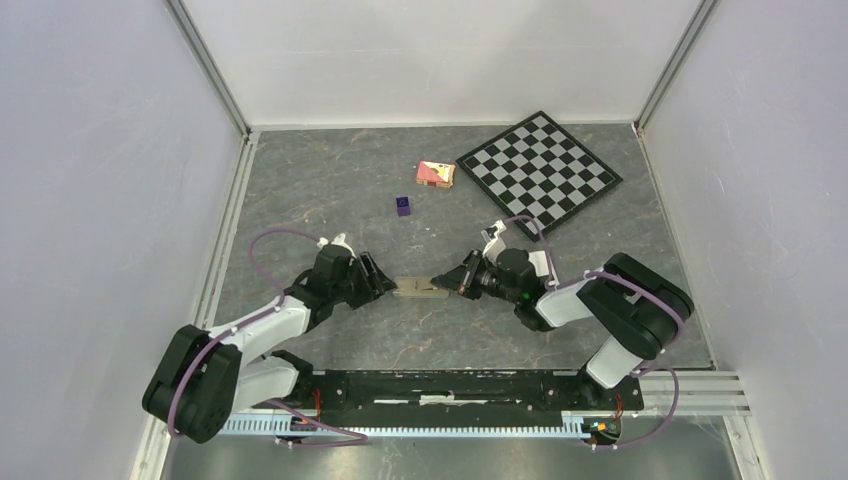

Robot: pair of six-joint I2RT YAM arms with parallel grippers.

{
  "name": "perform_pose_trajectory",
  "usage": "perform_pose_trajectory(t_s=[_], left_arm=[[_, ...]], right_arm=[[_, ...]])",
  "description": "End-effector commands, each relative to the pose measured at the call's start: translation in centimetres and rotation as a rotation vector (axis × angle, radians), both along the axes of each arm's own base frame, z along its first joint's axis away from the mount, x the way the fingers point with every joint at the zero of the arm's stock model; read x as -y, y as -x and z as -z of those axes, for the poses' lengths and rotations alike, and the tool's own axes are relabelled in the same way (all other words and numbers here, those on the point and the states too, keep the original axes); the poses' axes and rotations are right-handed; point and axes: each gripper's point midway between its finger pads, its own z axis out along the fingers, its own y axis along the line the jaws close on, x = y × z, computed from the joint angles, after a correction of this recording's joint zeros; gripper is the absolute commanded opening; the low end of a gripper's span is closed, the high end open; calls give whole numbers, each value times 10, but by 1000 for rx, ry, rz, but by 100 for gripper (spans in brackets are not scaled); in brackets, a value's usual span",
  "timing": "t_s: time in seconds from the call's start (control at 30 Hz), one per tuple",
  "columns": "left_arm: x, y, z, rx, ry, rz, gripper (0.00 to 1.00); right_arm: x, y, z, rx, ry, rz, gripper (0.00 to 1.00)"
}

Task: Load the batteries into the remote control
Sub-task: Load the battery cover into the remote control.

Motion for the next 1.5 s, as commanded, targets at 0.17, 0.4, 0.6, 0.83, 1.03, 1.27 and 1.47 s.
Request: perform_pose_trajectory(t_s=[0.17, 0.4, 0.6, 0.83, 1.03, 1.27, 1.47], left_arm=[[3, -6, 0, 9, 7, 5, 64], [3, -6, -1, 11, 4, 9, 57], [6, -6, -1, 7, 12, 25, 53], [9, -5, 1, -1, 26, 32, 52], [14, -4, 3, -9, 54, 43, 50], [11, -7, 2, 3, 40, 31, 50], [10, -9, 0, 7, 28, 28, 50]], right_arm=[[-14, -16, -12, 47, -20, 19, 0], [-11, -17, 1, 44, 25, 27, 0], [-11, -20, 10, 52, 68, 32, 0], [-13, -17, 20, 17, 61, 17, 0], [-10, -10, 30, -32, 78, 17, 0], [-1, -6, 37, -75, 139, 26, 24], [-5, -10, 32, -65, 164, 14, 37]])
